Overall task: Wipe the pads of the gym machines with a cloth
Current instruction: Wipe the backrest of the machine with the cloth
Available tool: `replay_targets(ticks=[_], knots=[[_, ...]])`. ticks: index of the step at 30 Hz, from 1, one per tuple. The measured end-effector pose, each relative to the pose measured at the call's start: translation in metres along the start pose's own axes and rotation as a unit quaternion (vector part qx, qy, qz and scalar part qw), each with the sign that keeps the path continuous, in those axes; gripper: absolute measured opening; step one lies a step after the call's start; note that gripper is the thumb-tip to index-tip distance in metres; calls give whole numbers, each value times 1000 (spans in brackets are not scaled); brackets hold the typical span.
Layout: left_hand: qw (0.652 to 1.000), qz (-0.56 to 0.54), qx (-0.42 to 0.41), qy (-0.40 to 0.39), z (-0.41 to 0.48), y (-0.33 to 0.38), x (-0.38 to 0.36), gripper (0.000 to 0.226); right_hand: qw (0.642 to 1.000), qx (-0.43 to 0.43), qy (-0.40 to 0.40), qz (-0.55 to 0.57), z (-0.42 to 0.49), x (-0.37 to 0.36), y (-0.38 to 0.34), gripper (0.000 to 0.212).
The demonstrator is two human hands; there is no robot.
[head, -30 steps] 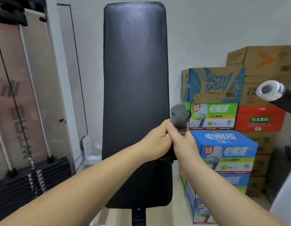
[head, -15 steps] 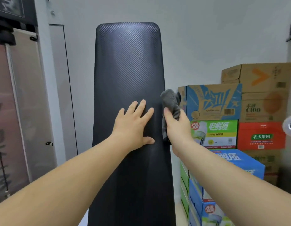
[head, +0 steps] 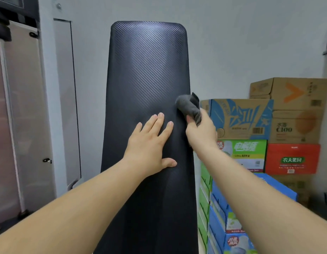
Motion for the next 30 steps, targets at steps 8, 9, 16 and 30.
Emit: replay_targets(ticks=[8,9,16,30], knots=[[1000,-6,9,-10,0,10,3,115,994,-64,-54,73,-64,14,52,12],[1000,-4,9,-11,0,11,2,114,993,-69,-44,87,-46,14,33,16],[1000,-10,5,-14,-2,10,-3,110,995,-36,-27,92,81,-2,-95,26],[997,-29,2,72,-46,56,-21,77,995,-77,-36,57,-97,7,95,14]])
Point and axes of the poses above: each hand's wrist, its own z-axis towards the middle knuckle, its own x-axis out of the back of the hand, y = z × x, the point moved 4 cm from there along z, towards the middle knuckle, and after that the axes turned 14 degrees about -x, right-handed, at the moved point
